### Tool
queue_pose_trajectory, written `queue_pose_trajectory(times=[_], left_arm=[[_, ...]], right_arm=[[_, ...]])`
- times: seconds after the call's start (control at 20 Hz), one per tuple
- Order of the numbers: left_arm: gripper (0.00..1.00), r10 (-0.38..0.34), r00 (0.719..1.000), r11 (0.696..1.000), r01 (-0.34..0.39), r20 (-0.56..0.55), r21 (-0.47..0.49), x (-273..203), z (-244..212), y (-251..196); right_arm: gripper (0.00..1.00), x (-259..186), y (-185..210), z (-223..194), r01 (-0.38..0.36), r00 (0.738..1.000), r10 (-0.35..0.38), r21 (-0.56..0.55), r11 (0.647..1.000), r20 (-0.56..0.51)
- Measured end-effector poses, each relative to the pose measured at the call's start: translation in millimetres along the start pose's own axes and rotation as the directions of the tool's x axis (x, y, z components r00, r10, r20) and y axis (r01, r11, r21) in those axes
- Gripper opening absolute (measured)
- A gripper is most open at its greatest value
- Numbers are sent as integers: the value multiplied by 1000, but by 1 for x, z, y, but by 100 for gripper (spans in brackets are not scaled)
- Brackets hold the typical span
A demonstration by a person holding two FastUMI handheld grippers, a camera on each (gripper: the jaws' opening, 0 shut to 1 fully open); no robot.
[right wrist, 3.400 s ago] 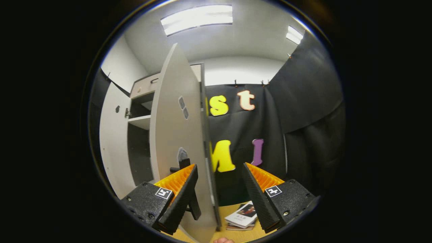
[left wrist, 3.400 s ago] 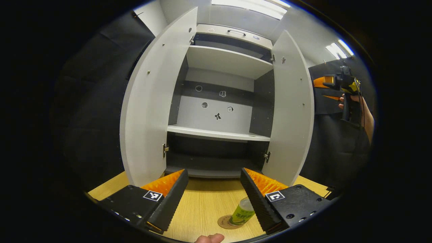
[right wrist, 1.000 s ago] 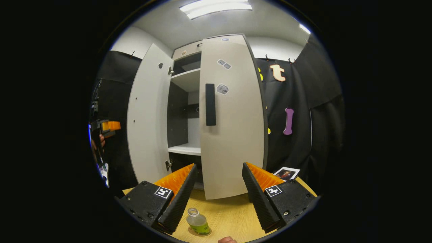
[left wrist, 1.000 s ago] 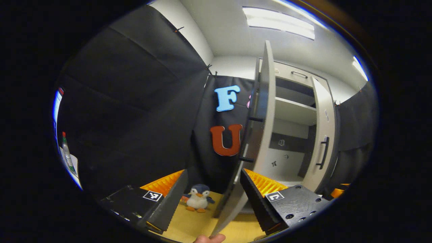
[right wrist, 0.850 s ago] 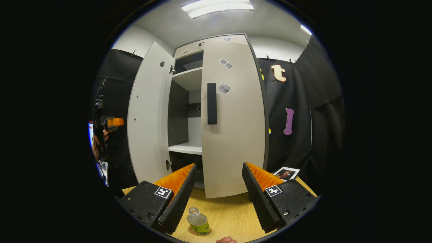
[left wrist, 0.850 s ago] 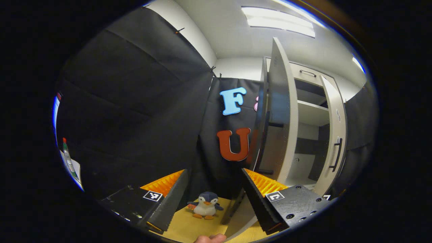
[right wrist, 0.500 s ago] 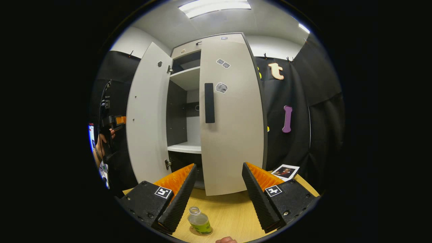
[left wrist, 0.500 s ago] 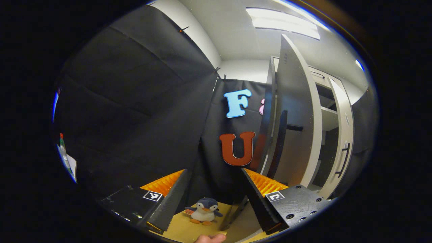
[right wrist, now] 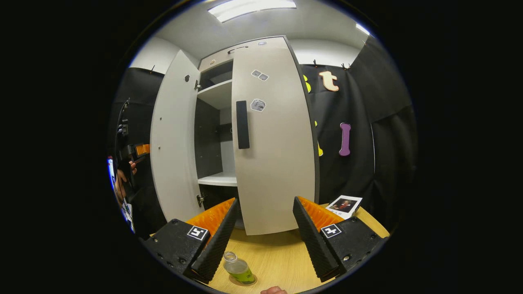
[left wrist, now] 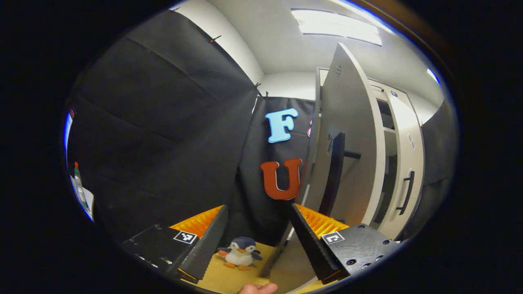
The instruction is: Grasp the bottle in the cabinet with the left hand and place it on the coaster, then close the right door with the right hand and the left door with the left hand.
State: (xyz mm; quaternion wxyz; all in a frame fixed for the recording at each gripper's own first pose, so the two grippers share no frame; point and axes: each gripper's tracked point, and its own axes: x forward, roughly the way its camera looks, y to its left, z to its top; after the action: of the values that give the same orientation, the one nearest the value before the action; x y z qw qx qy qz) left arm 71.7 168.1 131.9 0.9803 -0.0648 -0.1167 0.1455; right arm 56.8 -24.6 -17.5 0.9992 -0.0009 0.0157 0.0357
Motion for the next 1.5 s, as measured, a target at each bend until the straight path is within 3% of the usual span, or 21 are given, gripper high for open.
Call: queue_pose_trajectory(times=[0.1, 0.15, 0.2, 0.4, 0.5, 0.55, 0.95, 1.1, 1.3, 1.35, 1.4, 1.5], left_arm=[[99, -67, 998, 998, 66, -12, -22, 1, -8, -26], [95, -101, 995, 994, 100, -22, -40, 2, -12, -37], [99, -137, 990, 989, 135, -31, -58, 5, -16, -51], [99, -262, 962, 963, 256, -74, -79, 6, -33, -96], [95, -271, 960, 961, 267, -66, -68, 7, -29, -100], [100, -271, 961, 962, 267, -62, -59, 6, -27, -98], [100, -243, 969, 968, 245, -54, 45, -11, -31, -93], [99, -246, 968, 964, 250, -55, 87, -54, -58, -99], [100, -261, 954, 955, 277, -145, 106, -100, -108, -115], [90, -273, 947, 952, 291, -167, 97, -113, -119, -122], [99, -284, 941, 949, 303, -183, 85, -121, -128, -127], [95, -301, 934, 943, 322, -192, 85, -133, -137, -132]], right_arm=[[83, -1, -3, 0, 12, 1000, -12, 0, 1000, -1], [83, -2, -4, 1, 18, 1000, -18, 2, 1000, -2], [83, -4, -6, 2, 28, 1000, -28, 3, 1000, 0], [82, -10, -12, 10, 62, 998, -62, 3, 998, 12], [82, -12, -15, 12, 75, 997, -75, -4, 997, 23], [82, -14, -16, 12, 79, 997, -79, -10, 997, 22], [82, -14, -13, 12, 77, 996, -76, -13, 997, 37], [82, -12, -4, 1, 49, 999, -49, 4, 999, 13], [83, -13, 8, -7, 14, 1000, -14, -10, 1000, -18], [83, -13, 10, -7, 8, 1000, -9, -6, 1000, -16], [83, -13, 13, -7, 5, 1000, -5, -3, 1000, -19], [83, -14, 20, -11, -10, 999, 10, -2, 1000, -33]])
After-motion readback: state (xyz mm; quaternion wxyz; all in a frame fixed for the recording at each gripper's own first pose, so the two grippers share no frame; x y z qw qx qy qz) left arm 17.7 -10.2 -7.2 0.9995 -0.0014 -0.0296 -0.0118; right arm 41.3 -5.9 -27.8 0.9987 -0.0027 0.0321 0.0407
